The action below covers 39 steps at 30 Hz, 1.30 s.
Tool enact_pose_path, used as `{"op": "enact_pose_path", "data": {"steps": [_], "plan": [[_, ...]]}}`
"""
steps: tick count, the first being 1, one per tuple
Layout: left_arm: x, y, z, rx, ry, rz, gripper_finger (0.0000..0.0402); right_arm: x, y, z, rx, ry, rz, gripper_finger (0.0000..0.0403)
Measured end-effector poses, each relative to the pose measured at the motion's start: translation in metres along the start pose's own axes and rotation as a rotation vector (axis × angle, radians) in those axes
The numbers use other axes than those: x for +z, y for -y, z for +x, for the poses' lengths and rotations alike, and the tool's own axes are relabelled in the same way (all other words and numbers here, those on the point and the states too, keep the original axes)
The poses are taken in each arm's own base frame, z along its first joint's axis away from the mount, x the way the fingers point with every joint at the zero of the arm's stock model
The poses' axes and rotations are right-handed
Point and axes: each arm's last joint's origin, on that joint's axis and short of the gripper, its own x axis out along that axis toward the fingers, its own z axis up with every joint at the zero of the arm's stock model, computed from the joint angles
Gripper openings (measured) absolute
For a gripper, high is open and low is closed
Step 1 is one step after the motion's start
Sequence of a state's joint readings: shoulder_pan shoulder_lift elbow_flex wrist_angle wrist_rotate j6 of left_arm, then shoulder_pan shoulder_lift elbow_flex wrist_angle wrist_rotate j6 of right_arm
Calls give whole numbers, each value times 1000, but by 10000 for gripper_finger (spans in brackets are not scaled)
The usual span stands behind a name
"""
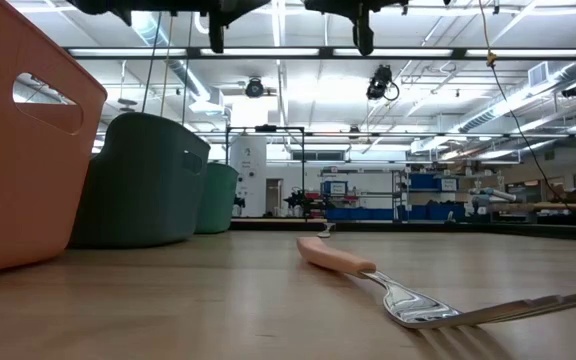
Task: Sort silverware by color (type)
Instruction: Put the white fork into the orange bin
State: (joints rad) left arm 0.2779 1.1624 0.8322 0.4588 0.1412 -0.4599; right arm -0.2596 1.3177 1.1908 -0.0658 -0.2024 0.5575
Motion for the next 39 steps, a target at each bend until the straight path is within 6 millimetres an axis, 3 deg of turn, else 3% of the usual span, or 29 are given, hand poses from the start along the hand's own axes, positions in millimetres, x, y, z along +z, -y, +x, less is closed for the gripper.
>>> {"op": "enact_pose_path", "data": {"steps": [5, 24, 27, 31, 39], "plan": [[3, 0, 6, -25, 91, 12, 112, -9, -5, 9, 14, -33, 10, 5], [6, 0, 6, 5, 137, 67, 112, -25, 1, 32, 4, -99, 77, 5], [6, 0, 6, 13, 139, 97, 97, -25, 2, 34, 5, -96, 76, 6], [5, 0, 6, 19, 132, 127, 43, -26, 2, 34, 1, -100, 75, 17], [6, 2, 5, -37, 116, 132, 39, -27, -1, 35, 12, -97, 21, 53]]}}
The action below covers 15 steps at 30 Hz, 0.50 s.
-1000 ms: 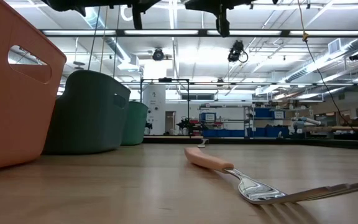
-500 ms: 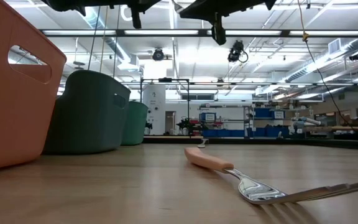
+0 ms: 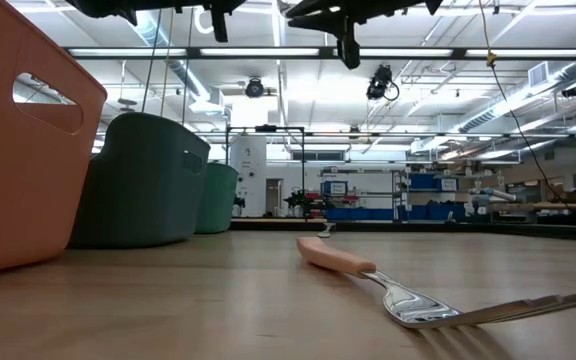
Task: Sort silverware by color (type)
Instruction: Put the white fork into the orange bin
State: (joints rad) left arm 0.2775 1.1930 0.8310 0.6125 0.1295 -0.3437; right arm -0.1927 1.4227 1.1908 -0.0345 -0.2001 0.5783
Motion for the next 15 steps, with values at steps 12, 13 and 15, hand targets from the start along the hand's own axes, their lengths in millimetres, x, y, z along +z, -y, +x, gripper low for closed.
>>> {"op": "enact_pose_path", "data": {"steps": [12, 13, 15], "plan": [[22, 45, -40, -336, -128, 46, 39, -1, -21, 1, 132, 35, -38, 93], [24, 50, -46, -367, -146, 31, 39, -1, -21, 1, 128, 46, -37, 94], [25, 60, -57, -418, -203, -4, 39, -1, -20, 2, 109, 53, -35, 94]]}}
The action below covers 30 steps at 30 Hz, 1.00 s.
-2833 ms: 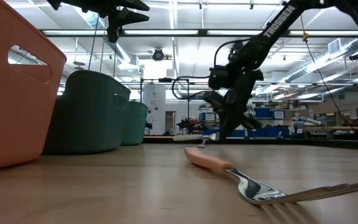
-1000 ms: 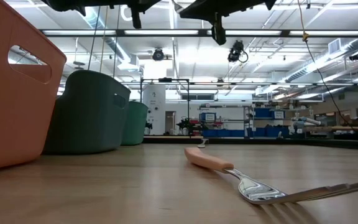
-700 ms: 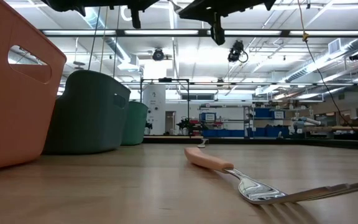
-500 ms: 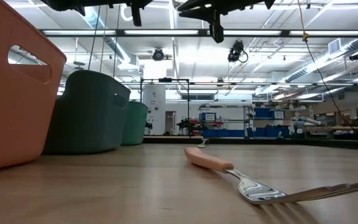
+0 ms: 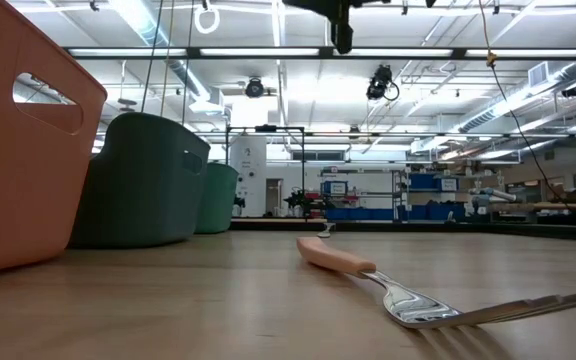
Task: Sort silverware by color (type)
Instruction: Put the white fork into the orange bin
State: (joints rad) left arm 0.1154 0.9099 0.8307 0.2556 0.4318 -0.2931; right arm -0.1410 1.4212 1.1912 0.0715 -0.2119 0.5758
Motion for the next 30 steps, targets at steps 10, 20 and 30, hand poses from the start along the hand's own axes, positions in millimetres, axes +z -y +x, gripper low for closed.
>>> {"op": "enact_pose_path", "data": {"steps": [10, 20, 30], "plan": [[-31, 53, -20, -126, -370, -338, 40, -1, -1, 0, 9, -5, 8, 93], [-92, 82, -28, -57, -991, -544, 42, -3, -6, 1, -15, 11, 23, 92], [-140, 97, -6, 11, -1274, -520, 61, -4, -5, 1, -35, 17, 54, 92]]}}
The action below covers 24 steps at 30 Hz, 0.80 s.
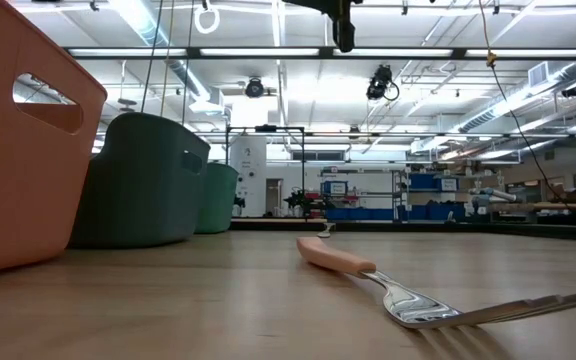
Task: Sort silverware by color (type)
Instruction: Put the white fork into the orange bin, then put the black fork into the green bin
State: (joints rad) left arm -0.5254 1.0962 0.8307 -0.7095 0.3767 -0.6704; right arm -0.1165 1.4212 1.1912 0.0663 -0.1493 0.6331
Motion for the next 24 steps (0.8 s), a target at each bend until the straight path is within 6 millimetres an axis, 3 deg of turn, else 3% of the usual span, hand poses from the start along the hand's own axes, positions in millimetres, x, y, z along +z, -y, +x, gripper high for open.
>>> {"op": "enact_pose_path", "data": {"steps": [5, 11, 19, 24], "plan": [[5, -6, 23, 61, -78, -32, 89, -3, 1, 0, -14, -23, 7, 91], [7, -10, 35, 97, -124, -55, 110, -8, -2, 1, -15, -52, -1, 91], [8, -10, 31, 54, -136, -69, 111, -17, -6, 1, -27, -111, 0, 91], [23, -5, 12, 24, -72, -82, 112, -18, -7, 1, -23, -113, -3, 91]]}}
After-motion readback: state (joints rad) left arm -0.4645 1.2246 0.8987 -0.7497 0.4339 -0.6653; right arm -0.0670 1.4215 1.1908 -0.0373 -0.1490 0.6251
